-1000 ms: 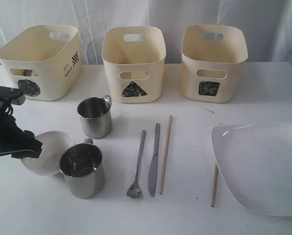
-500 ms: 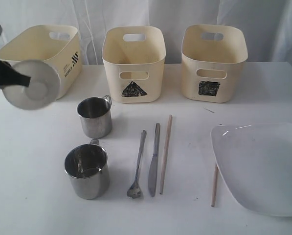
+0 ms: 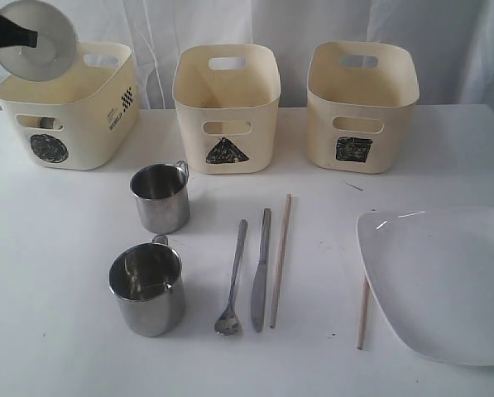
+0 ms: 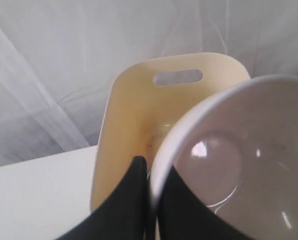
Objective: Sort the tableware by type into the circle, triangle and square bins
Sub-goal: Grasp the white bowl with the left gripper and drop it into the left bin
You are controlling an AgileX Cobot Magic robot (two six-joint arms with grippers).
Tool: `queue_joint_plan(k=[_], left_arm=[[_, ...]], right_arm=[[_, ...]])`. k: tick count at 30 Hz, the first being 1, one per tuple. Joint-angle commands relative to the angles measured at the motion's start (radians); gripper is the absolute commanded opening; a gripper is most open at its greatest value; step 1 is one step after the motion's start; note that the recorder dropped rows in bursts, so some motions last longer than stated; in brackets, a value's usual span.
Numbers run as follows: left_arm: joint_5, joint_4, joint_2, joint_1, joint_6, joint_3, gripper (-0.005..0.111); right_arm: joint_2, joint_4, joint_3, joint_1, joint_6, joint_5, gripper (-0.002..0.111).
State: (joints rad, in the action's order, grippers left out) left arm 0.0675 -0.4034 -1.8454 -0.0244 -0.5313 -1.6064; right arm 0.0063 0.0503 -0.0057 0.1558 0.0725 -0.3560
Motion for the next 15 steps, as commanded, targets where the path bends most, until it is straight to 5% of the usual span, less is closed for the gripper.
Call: queue_joint_plan(k=[1, 11, 15], left_arm=[[0.007, 0.001, -0.145, -0.005, 0.000, -0.135, 0.000], [0.033, 0.004, -0.379, -0.031, 0.000, -0.368, 0.000], [0.052, -0.002, -0.412, -0.033, 0.004, -0.375, 0.020]], right_arm=[[-0.006, 0.003, 0.006, -0.008, 0.002, 0.006, 0.000], [-0.006, 0.003, 0.006, -0.008, 0.002, 0.006, 0.000], [-0.006, 0.003, 0.006, -0.008, 0.002, 0.006, 0.000]])
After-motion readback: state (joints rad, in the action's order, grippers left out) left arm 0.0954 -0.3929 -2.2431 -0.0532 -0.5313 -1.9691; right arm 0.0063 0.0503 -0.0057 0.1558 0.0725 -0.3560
